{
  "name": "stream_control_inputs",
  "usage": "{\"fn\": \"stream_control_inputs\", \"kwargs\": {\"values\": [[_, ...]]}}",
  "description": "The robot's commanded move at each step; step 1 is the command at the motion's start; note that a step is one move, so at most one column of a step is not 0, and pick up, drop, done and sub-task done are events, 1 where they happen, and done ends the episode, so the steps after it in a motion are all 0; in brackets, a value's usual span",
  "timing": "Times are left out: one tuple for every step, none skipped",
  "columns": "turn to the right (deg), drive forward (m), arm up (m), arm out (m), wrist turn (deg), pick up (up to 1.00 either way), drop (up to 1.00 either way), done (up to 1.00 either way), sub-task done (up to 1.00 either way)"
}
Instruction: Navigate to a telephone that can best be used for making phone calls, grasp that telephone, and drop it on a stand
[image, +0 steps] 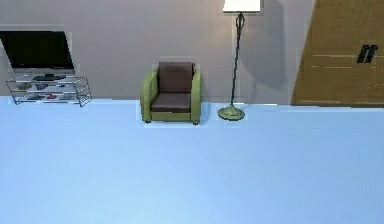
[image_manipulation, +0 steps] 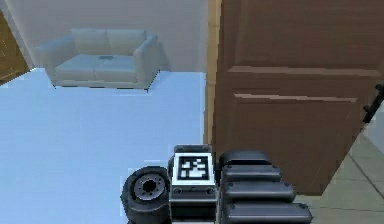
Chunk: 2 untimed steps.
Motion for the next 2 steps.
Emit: {"fn": "stream_control_inputs", "kwargs": {"values": [[-15.0,0.00,0.00,0.00,0.0,0.00,0.00,0.00,0.00],[-3.0,0.00,0.00,0.00,0.0,0.00,0.00,0.00,0.00]]}}
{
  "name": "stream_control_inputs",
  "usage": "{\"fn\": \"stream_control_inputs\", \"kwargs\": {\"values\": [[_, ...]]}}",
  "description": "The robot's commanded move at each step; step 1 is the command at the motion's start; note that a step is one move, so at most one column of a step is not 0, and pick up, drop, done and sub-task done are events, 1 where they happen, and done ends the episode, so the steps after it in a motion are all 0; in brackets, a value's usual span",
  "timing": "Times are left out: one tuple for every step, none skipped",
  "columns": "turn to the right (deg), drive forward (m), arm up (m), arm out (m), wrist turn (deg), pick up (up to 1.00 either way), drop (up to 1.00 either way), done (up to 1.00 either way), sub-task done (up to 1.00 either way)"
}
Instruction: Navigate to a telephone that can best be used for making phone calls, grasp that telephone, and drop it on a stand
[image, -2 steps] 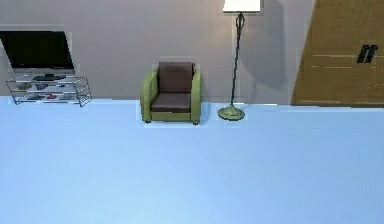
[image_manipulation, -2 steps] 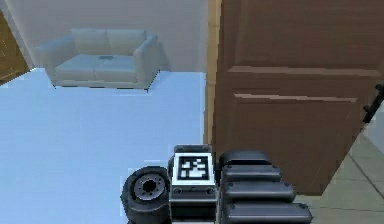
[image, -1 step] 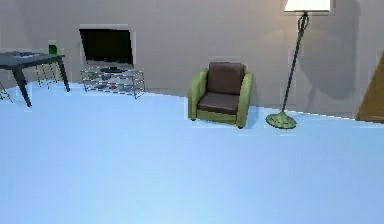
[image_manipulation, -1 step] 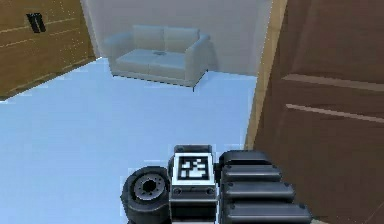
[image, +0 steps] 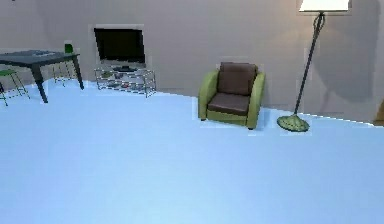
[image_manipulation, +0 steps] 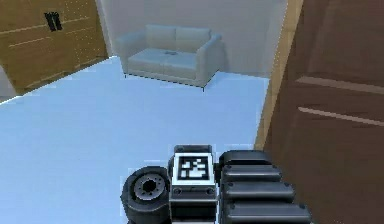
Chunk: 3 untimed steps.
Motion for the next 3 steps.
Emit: {"fn": "stream_control_inputs", "kwargs": {"values": [[0.0,0.15,0.00,0.00,0.0,0.00,0.00,0.00,0.00],[-21.0,0.00,0.00,0.00,0.0,0.00,0.00,0.00,0.00],[0.0,0.45,0.00,0.00,0.0,0.00,0.00,0.00,0.00]]}}
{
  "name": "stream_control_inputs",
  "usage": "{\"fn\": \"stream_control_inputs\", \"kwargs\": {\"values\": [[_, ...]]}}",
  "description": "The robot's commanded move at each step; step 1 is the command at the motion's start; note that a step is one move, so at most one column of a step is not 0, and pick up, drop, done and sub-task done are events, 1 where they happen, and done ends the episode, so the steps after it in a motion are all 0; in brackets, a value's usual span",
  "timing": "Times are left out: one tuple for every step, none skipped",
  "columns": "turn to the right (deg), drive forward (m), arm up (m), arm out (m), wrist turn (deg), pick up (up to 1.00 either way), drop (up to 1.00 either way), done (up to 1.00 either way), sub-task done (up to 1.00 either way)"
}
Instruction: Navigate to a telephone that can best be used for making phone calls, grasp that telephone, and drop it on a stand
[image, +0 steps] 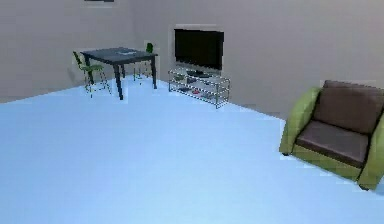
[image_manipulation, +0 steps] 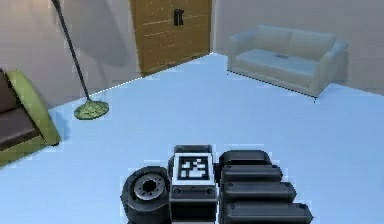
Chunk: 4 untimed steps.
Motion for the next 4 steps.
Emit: {"fn": "stream_control_inputs", "kwargs": {"values": [[0.0,1.00,0.00,0.00,0.0,0.00,0.00,0.00,0.00],[-3.0,0.00,0.00,0.00,0.0,0.00,0.00,0.00,0.00],[0.0,1.00,0.00,0.00,0.0,0.00,0.00,0.00,0.00],[0.0,0.85,0.00,0.00,0.0,0.00,0.00,0.00,0.00]]}}
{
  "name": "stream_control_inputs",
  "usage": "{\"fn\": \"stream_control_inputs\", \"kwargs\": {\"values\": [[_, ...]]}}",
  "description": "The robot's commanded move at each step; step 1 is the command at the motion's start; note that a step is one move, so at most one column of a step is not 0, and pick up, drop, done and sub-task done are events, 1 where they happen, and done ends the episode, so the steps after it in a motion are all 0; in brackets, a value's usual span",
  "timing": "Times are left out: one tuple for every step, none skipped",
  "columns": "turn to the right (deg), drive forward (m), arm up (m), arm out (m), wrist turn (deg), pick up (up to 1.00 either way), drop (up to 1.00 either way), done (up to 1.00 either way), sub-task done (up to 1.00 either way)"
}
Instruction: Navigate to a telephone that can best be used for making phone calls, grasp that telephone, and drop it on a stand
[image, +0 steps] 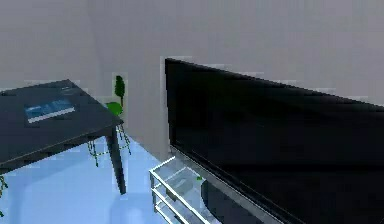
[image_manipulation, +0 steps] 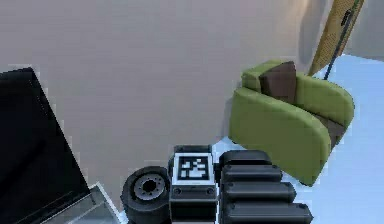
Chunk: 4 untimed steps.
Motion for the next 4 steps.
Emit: {"fn": "stream_control_inputs", "kwargs": {"values": [[45.0,0.00,0.00,0.00,0.0,0.00,0.00,0.00,0.00],[27.0,0.00,0.00,0.00,0.0,0.00,0.00,0.00,0.00],[-45.0,0.00,0.00,0.00,0.0,0.00,0.00,0.00,0.00],[-27.0,0.00,0.00,0.00,0.0,0.00,0.00,0.00,0.00]]}}
